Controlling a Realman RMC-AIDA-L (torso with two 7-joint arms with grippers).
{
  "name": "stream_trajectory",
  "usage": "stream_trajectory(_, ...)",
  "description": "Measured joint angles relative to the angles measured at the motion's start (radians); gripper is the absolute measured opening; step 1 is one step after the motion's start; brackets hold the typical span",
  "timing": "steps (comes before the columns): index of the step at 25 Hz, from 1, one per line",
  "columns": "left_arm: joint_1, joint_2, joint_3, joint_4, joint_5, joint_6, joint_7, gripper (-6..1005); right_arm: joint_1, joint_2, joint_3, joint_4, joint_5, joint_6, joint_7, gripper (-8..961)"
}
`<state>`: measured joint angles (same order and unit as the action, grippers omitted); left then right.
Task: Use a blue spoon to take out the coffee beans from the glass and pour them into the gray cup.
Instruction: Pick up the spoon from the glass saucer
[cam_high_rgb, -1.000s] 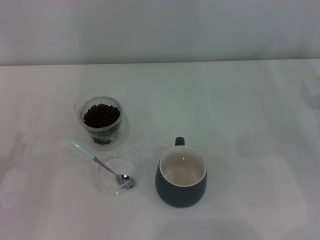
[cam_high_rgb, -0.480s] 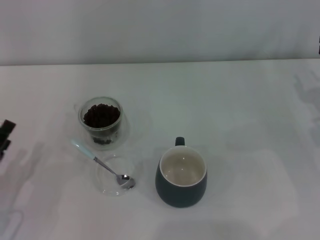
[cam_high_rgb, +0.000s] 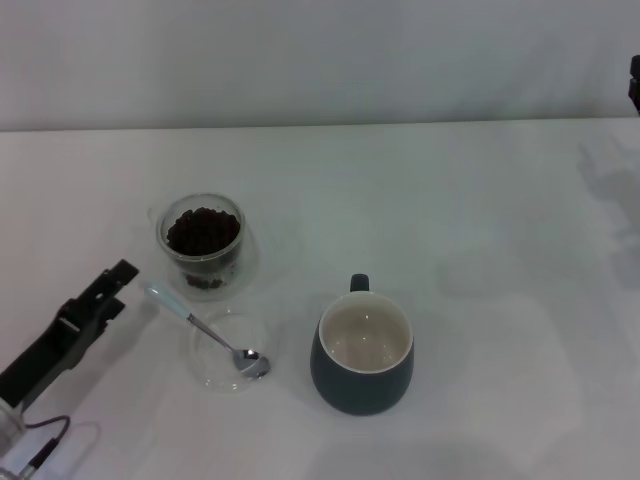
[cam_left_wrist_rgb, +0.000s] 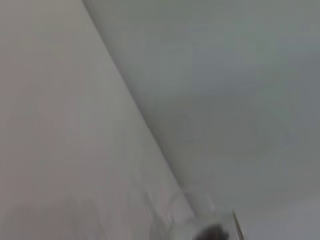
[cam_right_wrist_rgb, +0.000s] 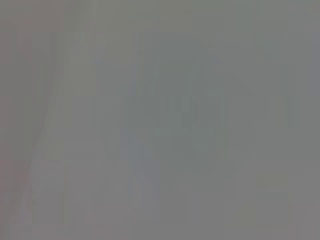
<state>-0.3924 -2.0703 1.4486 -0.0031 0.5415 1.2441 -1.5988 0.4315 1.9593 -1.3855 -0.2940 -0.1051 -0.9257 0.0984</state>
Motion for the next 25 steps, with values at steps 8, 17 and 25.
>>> stream_trajectory(8,-0.034,0.006,0.056,0.007,0.01,-0.032,-0.028,831,0.012,0.027,-0.004,-0.003,-0.003,0.005,-0.057,523)
stream_trajectory(17,-0.067,0.021,0.066,0.011,0.069,-0.077,-0.04,830,0.013,0.038,0.004,-0.003,-0.004,0.007,-0.063,523)
stream_trajectory(25,-0.09,0.033,0.066,0.013,0.096,-0.111,-0.034,828,0.02,0.042,0.005,0.001,0.002,0.007,-0.063,523)
